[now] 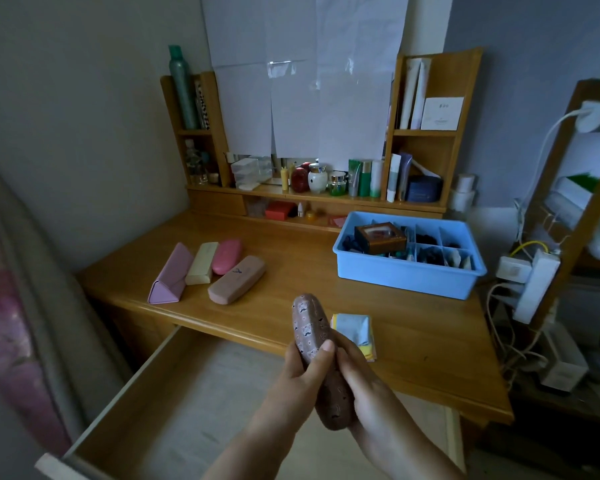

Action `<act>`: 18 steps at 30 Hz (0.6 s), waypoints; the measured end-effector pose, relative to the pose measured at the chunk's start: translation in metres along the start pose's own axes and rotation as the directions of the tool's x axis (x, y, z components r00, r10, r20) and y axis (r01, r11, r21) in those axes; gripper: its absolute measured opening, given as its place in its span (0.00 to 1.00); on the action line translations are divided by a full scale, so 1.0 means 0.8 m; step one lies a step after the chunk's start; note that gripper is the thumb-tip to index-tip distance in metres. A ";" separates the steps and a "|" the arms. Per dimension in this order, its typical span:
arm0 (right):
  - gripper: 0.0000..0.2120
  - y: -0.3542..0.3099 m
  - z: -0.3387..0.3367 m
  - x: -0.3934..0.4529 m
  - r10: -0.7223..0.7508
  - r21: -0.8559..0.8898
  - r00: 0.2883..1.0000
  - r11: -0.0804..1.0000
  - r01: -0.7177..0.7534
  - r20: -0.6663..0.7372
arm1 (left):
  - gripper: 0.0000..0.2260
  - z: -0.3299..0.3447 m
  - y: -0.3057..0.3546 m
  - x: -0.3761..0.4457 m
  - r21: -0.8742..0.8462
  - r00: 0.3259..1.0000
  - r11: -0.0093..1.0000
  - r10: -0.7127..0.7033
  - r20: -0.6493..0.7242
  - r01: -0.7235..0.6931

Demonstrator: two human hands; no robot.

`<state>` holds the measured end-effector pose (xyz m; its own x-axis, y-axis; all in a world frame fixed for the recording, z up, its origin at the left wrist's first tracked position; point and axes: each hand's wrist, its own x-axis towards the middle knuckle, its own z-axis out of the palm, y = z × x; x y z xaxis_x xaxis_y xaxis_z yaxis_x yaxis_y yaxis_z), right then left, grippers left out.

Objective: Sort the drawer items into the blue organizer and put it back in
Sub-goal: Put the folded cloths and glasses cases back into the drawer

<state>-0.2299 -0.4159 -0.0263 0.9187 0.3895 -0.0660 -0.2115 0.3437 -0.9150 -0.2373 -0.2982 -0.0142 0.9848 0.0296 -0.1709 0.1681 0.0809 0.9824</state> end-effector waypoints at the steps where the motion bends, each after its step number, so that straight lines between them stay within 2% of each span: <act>1: 0.20 -0.001 -0.001 -0.002 0.006 0.013 1.000 1.000 -0.007 0.017 | 0.26 -0.002 0.000 -0.002 0.040 1.000 0.999 0.017 0.021 -0.017; 4: 0.19 -0.006 -0.002 -0.006 -0.007 0.009 0.999 1.000 0.007 0.035 | 0.23 -0.005 0.004 -0.008 0.130 0.994 0.987 0.085 0.064 -0.093; 8: 0.20 -0.006 0.007 -0.007 -0.096 -0.051 0.995 0.994 0.095 -0.012 | 0.21 -0.006 0.006 -0.013 0.126 0.984 0.976 0.178 0.006 -0.177; 10: 0.21 -0.005 0.010 -0.007 -0.096 -0.063 0.995 0.994 0.095 -0.024 | 0.20 -0.008 0.007 -0.017 0.132 0.980 0.972 0.197 -0.011 -0.194; 13: 0.22 -0.003 0.009 -0.009 -0.026 -0.012 0.999 1.000 0.026 -0.037 | 0.16 -0.015 0.005 -0.016 0.131 0.986 0.977 0.167 0.024 -0.169; 16: 0.20 -0.005 0.002 -0.009 0.058 0.074 0.997 0.996 -0.054 -0.046 | 0.19 -0.022 0.003 -0.014 0.113 0.990 0.985 0.121 0.075 -0.129; 18: 0.21 -0.006 -0.005 -0.009 0.154 0.159 0.986 0.977 -0.142 -0.069 | 0.21 -0.028 0.005 -0.012 0.064 0.997 0.998 0.025 0.069 -0.029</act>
<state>-0.2337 -0.4240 -0.0229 0.8960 0.3777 -0.2336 -0.3896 0.4164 -0.8215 -0.2475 -0.2756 -0.0102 0.9893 -0.0372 -0.1412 0.1419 0.0161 0.9897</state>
